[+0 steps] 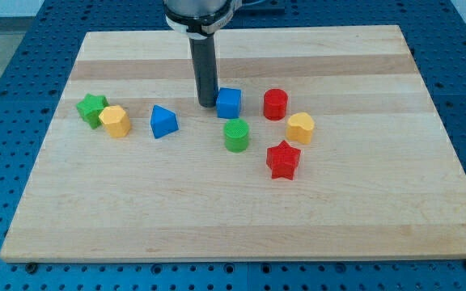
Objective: Move the triangle vertical to the cube
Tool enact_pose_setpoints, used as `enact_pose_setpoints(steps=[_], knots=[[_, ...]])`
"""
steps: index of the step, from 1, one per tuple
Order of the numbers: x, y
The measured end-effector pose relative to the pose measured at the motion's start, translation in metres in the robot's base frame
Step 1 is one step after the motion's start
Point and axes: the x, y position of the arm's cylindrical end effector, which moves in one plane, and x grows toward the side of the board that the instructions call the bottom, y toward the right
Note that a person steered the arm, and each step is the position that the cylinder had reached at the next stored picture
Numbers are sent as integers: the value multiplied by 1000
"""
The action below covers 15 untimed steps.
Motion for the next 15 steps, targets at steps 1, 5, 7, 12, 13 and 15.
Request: enact_pose_setpoints(steps=[1,5,7,12,13,15], knots=[[0,-12],[36,-67],[79,-69],[123,-138],[125,-137],[122,-123]])
